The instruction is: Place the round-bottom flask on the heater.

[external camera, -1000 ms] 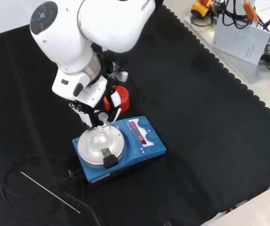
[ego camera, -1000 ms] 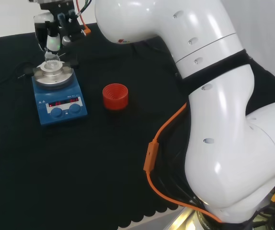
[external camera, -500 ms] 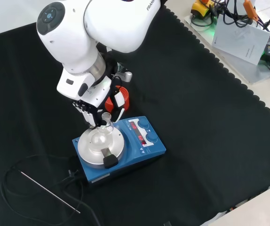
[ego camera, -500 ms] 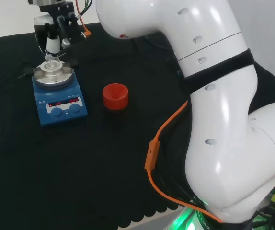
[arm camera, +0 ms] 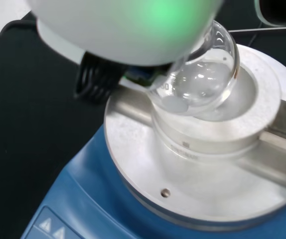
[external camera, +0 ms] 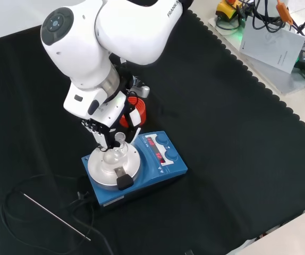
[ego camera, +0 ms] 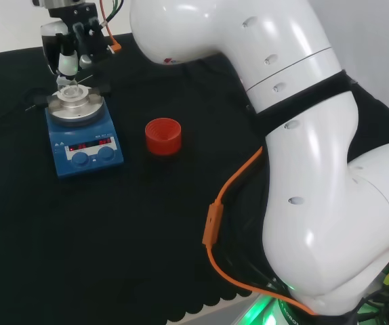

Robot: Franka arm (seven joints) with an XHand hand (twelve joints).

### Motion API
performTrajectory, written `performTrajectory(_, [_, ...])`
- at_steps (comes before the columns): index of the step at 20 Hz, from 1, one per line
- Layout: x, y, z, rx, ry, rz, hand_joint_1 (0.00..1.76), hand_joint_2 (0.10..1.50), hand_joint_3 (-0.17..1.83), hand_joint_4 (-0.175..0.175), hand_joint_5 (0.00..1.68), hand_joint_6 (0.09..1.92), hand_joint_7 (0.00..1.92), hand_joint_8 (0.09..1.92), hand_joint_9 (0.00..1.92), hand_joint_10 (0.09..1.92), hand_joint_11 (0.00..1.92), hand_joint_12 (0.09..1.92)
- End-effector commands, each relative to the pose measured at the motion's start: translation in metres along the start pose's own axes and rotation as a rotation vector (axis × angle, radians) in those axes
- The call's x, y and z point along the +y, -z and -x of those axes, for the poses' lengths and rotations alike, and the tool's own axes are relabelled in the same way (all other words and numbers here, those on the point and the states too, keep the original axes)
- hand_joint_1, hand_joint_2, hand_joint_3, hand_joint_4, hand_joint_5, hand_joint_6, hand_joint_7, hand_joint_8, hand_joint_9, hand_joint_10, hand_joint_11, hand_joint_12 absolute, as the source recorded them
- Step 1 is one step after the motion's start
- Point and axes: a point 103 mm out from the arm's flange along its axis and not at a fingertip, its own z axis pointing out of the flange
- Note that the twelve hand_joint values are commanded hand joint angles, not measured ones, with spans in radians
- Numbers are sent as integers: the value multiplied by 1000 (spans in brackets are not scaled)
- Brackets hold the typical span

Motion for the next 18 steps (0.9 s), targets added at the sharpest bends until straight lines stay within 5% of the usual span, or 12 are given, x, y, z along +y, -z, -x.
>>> performTrajectory(1, [9, -12, -11, -5, 9, -27, 1329, 478, 965, -175, 1283, 772, 1341, 750, 1751, 384, 1527, 701])
performTrajectory(4, [10, -15, -11, -4, 11, -32, 1405, 455, 965, -175, 1296, 743, 1288, 771, 1586, 503, 1520, 699])
performTrajectory(10, [9, -18, -9, -3, 9, -36, 1331, 480, 961, -175, 1284, 768, 1340, 748, 1706, 480, 1524, 707])
performTrajectory(14, [5, -19, -5, 7, 8, -28, 1436, 447, 969, -175, 1295, 744, 1258, 796, 1504, 584, 1515, 705])
performTrajectory(18, [2, -20, 2, 59, 8, -42, 1403, 463, 959, -175, 1289, 751, 1278, 786, 1549, 579, 1524, 710])
